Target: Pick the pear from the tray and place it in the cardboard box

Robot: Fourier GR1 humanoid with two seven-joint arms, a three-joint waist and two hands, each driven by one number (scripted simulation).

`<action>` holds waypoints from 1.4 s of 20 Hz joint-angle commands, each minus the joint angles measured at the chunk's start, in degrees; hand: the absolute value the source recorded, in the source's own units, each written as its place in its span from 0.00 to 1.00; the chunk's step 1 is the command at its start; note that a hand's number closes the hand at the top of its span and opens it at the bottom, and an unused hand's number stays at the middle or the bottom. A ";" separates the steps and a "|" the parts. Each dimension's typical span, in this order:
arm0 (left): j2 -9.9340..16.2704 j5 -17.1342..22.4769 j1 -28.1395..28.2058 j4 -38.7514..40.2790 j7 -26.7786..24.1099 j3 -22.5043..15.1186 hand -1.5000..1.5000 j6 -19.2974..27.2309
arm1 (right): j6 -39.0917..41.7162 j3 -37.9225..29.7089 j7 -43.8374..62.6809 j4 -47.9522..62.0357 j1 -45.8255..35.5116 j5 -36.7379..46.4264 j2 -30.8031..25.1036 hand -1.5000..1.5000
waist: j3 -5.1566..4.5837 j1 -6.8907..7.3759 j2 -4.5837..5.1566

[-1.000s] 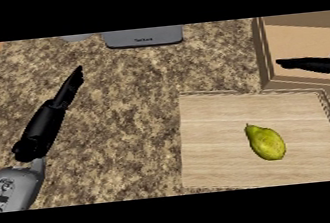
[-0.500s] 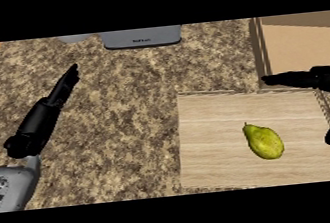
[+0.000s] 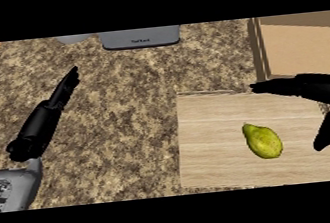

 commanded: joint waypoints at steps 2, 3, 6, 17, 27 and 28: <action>-0.26 -0.53 2.56 -6.88 3.91 0.72 0.50 -1.18 | 4.27 -1.24 -2.20 -0.57 0.70 3.79 0.88 0.00 | 0.00 0.07 -0.13; -0.64 -0.34 0.60 -2.38 1.71 1.62 0.50 -2.45 | 1.18 0.05 -3.65 0.98 2.78 6.54 2.47 0.00 | 0.00 -0.12 -0.03; -0.82 -1.01 2.22 -2.93 1.40 2.20 0.50 -3.02 | 1.42 -0.04 -5.24 2.64 2.27 8.53 3.18 0.00 | 0.00 0.00 0.00; -3.39 -4.95 5.79 -4.09 -1.50 2.47 0.50 -2.79 | 1.38 0.58 -4.09 0.88 4.64 10.52 8.24 0.00 | -0.03 -0.25 -0.16; -5.31 -5.83 1.18 -0.63 0.53 5.51 0.50 -6.03 | -1.34 -1.32 -5.93 11.98 2.01 20.05 14.25 0.00 | 0.00 0.00 0.02; -4.32 -4.31 0.40 -4.00 4.10 7.15 0.50 -6.27 | -1.78 -0.70 -6.08 7.99 5.51 19.54 13.35 0.00 | 0.00 -0.16 -0.07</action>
